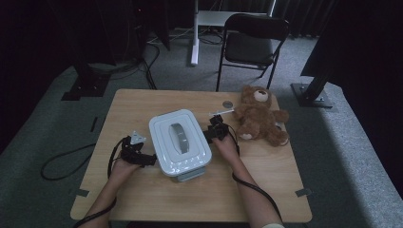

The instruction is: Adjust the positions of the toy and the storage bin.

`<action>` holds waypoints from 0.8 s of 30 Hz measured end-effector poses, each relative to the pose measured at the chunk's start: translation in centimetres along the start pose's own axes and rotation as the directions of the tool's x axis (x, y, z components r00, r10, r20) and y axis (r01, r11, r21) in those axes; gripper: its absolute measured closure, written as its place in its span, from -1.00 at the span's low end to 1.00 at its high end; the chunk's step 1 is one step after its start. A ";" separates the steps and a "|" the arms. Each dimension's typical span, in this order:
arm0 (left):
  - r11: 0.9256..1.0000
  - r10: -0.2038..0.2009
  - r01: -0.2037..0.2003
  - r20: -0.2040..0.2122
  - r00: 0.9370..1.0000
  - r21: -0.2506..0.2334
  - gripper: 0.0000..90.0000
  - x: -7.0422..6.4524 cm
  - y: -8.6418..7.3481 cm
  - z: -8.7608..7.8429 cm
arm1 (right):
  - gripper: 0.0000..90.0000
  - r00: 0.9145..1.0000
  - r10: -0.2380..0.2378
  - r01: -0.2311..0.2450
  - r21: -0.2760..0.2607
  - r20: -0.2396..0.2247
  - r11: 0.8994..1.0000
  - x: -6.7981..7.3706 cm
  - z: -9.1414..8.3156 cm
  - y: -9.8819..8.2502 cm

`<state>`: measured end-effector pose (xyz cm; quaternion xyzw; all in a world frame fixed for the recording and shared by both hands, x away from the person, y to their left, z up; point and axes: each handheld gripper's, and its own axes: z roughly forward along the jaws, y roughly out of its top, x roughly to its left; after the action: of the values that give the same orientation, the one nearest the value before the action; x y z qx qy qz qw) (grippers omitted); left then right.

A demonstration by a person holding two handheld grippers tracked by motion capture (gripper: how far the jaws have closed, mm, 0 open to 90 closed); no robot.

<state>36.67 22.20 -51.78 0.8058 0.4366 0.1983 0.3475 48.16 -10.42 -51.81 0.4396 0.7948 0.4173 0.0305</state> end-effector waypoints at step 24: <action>0.999 0.029 -0.027 0.060 0.998 -0.047 -0.97 -2.9 -1.2 -0.6 | -0.71 0.982 -0.124 0.132 -0.045 0.142 0.990 0.0 -4.6 -3.8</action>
<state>34.02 20.49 -52.31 0.8091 0.4098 0.1887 0.3765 43.71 -14.38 -51.49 0.4145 0.8057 0.4043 0.1246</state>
